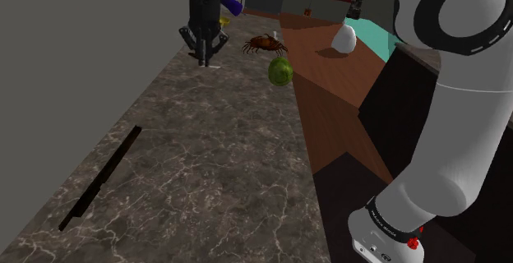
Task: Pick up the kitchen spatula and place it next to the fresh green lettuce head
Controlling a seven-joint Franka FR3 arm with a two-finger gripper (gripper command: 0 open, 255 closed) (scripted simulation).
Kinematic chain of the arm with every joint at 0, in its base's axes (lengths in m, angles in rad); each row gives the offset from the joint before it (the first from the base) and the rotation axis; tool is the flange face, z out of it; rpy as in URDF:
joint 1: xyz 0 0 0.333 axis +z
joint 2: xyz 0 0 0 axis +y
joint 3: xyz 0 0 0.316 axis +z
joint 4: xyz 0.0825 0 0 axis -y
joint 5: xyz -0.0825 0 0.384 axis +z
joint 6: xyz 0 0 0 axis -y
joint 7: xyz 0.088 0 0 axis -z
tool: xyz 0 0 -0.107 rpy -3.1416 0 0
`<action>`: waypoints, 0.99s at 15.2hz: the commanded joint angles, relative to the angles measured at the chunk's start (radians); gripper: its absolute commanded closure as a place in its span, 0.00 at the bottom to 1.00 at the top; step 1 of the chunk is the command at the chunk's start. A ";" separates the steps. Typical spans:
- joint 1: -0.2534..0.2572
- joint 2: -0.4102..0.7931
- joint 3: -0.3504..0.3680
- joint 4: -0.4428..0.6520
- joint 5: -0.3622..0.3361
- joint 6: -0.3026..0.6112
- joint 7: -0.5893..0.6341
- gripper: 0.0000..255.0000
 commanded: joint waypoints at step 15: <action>-0.179 0.139 -0.099 0.229 -0.032 -0.099 -0.311 1.00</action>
